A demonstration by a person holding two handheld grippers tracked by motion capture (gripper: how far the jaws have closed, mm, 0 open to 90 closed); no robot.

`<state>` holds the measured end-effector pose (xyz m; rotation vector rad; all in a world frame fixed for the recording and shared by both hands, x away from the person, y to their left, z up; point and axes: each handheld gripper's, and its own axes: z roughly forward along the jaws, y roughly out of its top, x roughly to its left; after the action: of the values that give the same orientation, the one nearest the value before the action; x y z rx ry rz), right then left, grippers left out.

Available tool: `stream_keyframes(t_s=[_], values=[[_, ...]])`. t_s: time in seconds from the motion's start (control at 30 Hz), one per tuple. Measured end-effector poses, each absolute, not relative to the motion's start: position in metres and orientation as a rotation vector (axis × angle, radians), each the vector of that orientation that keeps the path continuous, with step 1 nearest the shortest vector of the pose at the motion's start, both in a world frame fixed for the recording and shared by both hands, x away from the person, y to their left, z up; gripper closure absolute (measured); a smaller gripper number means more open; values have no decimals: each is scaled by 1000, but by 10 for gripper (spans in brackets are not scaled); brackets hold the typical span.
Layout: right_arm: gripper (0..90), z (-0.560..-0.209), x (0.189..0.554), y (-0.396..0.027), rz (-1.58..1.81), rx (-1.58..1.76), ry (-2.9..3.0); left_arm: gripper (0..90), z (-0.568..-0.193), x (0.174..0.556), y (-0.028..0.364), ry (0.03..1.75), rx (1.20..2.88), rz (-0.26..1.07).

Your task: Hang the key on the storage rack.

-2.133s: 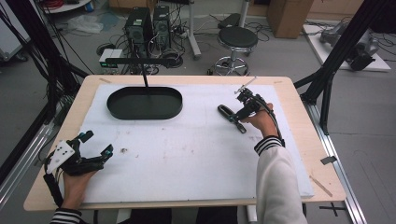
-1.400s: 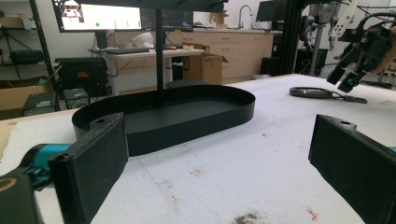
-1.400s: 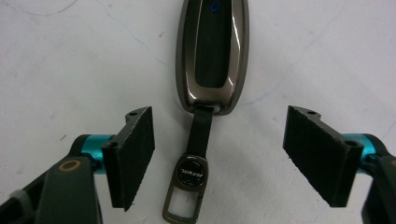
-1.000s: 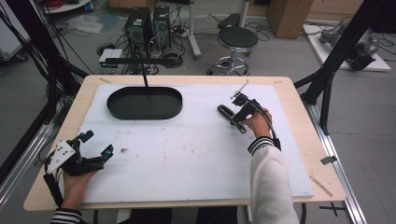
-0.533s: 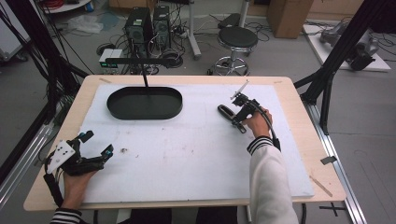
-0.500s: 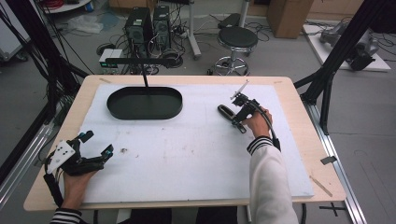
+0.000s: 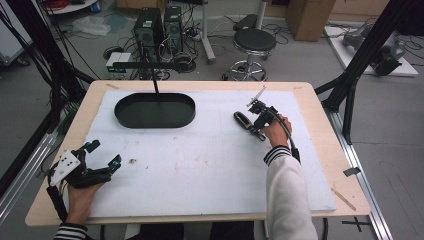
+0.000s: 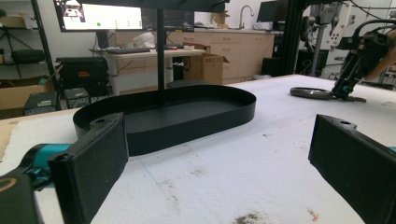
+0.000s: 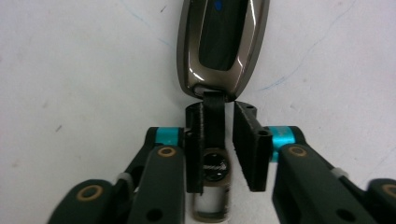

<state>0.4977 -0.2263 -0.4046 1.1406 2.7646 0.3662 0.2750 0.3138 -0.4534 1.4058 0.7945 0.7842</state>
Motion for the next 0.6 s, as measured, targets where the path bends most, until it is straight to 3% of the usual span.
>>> stream_keyframes(t_s=[0.6], values=[[842, -398, 494, -224, 387, 1038, 2783, 53, -453, 275, 315, 800, 1399, 783]])
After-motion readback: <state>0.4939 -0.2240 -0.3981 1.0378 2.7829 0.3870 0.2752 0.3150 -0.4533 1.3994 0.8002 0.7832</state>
